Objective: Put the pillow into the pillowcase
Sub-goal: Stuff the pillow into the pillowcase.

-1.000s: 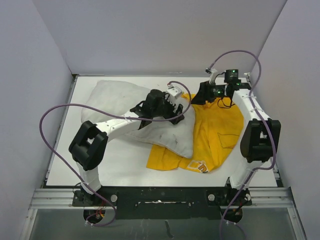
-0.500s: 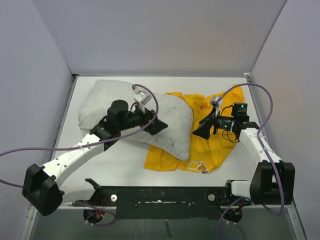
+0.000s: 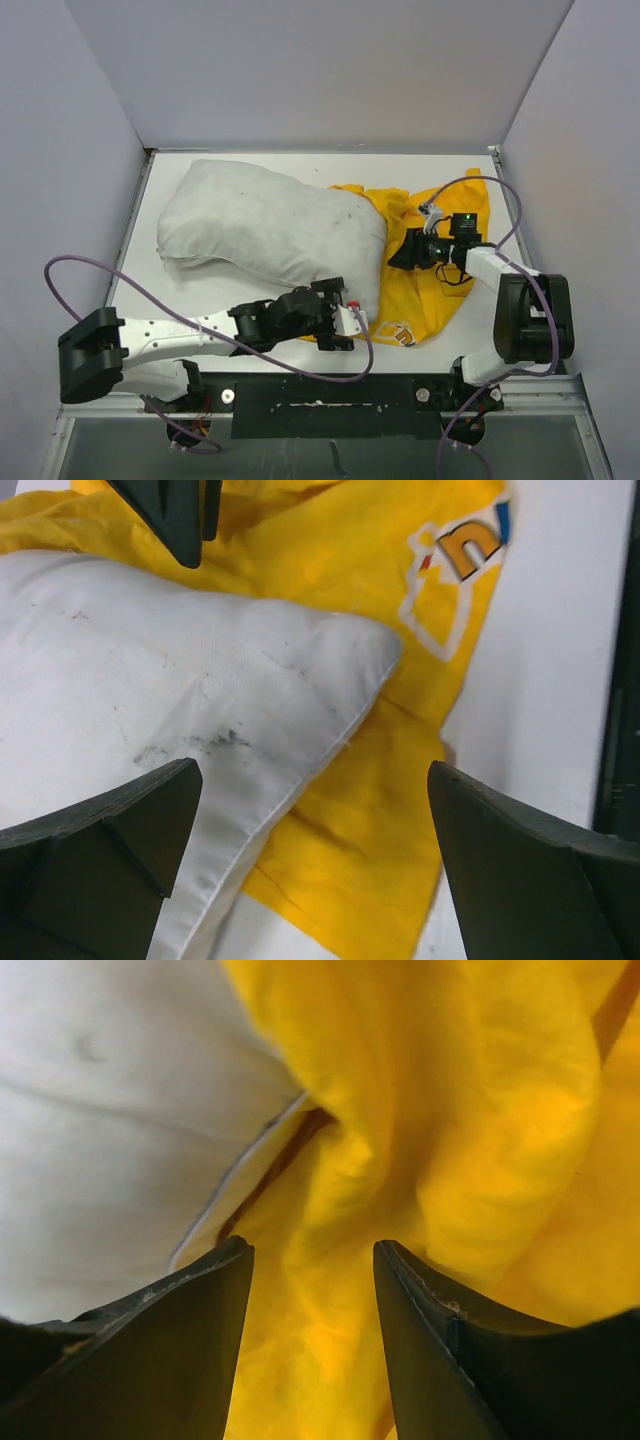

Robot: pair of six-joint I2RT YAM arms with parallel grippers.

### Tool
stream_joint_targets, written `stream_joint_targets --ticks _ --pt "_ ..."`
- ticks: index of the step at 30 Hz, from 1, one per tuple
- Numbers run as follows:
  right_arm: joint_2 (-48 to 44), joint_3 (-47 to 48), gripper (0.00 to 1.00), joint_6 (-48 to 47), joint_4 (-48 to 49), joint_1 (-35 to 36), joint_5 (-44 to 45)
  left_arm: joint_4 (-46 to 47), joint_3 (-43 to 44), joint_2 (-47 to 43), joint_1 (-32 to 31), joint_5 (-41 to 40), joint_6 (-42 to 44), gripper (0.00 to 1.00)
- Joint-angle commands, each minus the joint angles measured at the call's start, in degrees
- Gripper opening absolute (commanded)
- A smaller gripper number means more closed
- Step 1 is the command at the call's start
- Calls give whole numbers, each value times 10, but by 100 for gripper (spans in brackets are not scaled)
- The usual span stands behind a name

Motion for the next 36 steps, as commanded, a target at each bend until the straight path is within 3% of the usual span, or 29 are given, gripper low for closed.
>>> stream_joint_targets --ticks 1,6,8,10,13,15,17,19,25,30,36 --pt "37 35 52 44 36 19 27 82 52 75 16 -29 139 98" --pt "69 39 52 91 70 39 64 152 54 133 65 17 161 98" --pt "104 58 50 99 58 38 74 170 55 152 86 21 159 93" --pt "120 77 42 90 39 30 65 185 55 172 103 26 152 84" --pt "107 77 17 77 37 9 17 213 55 199 122 51 135 76" --pt "93 89 2 41 17 -6 -52 236 53 217 136 62 119 60" --pt "79 104 0 -29 -18 -24 -148 258 55 238 155 61 99 23" --pt "57 108 0 -70 -43 -35 -204 267 55 247 170 62 75 12" --pt "-9 108 0 -120 -72 -42 -352 266 100 264 182 33 16 3" --pt "-7 152 0 -269 -229 -21 -337 283 117 265 199 -3 -61 0" --pt "-1 179 0 -359 -314 -4 -337 282 151 269 217 9 -133 0"
